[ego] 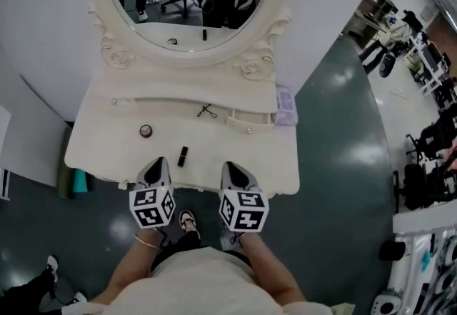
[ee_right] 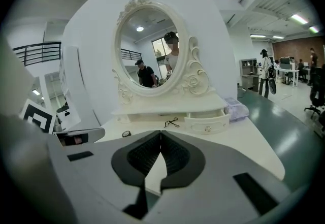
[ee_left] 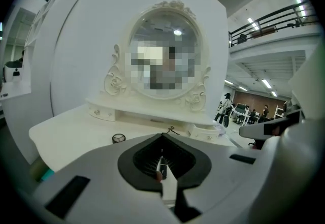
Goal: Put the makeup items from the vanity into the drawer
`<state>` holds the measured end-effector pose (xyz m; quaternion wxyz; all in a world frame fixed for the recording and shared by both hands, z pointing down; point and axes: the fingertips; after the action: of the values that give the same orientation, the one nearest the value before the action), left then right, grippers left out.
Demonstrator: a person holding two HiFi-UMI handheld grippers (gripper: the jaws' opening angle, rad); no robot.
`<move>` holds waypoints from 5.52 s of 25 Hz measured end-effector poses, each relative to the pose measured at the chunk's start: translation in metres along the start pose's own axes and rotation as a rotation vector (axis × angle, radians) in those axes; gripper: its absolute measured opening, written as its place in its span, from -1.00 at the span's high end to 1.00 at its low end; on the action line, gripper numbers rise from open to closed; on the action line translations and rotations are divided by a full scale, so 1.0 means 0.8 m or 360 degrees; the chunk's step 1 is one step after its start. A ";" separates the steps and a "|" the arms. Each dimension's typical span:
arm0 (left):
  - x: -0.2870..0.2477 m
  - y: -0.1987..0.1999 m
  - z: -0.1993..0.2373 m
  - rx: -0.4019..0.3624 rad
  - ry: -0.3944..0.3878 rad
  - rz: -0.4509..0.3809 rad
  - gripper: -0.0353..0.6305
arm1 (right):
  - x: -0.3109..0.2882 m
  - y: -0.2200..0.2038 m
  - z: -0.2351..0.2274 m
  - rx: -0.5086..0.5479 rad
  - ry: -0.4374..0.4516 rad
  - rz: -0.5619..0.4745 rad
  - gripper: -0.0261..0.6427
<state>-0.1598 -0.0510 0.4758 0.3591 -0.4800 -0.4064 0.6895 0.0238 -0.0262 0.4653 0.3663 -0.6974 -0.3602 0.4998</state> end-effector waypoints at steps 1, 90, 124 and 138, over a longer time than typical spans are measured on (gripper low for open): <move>-0.007 0.004 0.009 -0.0001 0.0001 0.0004 0.88 | -0.011 0.005 0.006 0.0005 0.0003 -0.0002 0.87; -0.131 -0.149 -0.005 -0.0027 0.0098 0.0677 0.61 | -0.155 -0.067 -0.051 -0.0085 0.0308 0.0497 0.87; -0.196 -0.037 -0.213 -0.0542 -0.0624 0.0481 0.61 | -0.043 0.034 -0.202 -0.0383 -0.0263 -0.0032 0.87; -0.247 -0.030 -0.275 -0.0762 -0.0882 0.0577 0.61 | -0.021 0.048 -0.254 -0.0542 -0.0519 -0.0190 0.87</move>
<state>0.1077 -0.1685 0.5247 -0.0133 -0.4098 -0.5458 0.7307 0.2207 -0.0897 0.4861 0.2094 -0.6368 -0.5340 0.5153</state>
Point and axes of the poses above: the fingertips, and each gripper's own axes: x backward along the fingers, z to its left, y out of its top, and after that the axes turned 2 degrees about -z, right-handed
